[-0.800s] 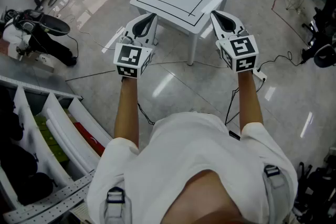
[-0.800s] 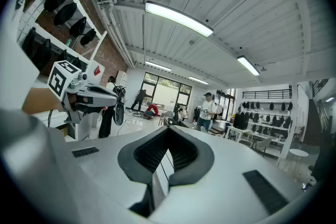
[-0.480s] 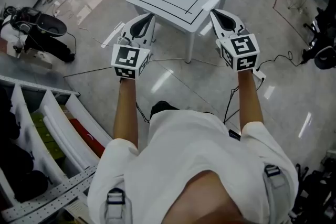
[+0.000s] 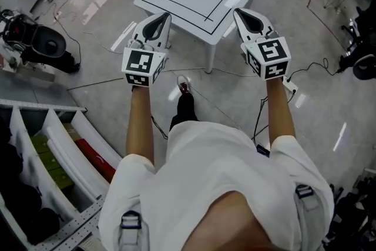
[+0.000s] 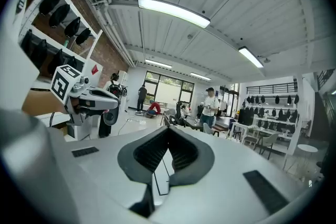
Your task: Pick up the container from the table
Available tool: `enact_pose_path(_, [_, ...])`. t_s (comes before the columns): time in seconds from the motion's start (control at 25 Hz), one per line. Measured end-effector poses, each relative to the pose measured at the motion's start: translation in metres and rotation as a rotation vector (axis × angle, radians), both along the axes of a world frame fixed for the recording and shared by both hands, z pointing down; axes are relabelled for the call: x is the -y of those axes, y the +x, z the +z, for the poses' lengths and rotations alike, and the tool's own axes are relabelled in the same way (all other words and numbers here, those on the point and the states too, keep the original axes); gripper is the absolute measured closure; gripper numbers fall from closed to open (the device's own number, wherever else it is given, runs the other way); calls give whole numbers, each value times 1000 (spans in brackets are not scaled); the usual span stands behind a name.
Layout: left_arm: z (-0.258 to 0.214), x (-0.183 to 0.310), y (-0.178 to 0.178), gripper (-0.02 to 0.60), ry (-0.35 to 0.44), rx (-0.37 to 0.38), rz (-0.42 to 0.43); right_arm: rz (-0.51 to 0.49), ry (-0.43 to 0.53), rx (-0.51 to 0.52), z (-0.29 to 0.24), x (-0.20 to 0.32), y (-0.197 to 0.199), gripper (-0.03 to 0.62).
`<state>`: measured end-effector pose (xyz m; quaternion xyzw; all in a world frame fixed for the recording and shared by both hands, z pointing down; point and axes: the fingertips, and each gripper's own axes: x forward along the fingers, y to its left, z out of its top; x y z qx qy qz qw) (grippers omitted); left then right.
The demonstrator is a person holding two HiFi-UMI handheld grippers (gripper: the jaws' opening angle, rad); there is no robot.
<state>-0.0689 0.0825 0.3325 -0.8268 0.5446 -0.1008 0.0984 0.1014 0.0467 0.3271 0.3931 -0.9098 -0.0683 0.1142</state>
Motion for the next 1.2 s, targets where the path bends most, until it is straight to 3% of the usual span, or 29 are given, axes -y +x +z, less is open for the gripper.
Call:
enact_pose_path(0.6, [-11,269,-83,568,5,-14,107,115,15,-5,-19,245,-77,579])
enact_pose_path(0.88, [14,343,-105,568,-62,-29,128,145,-35,-27,1,312,-96,579])
enact_pose_path(1.2, [64,400,-102,568,-172,-15,101,130,-119,-54,46,368,-88,579])
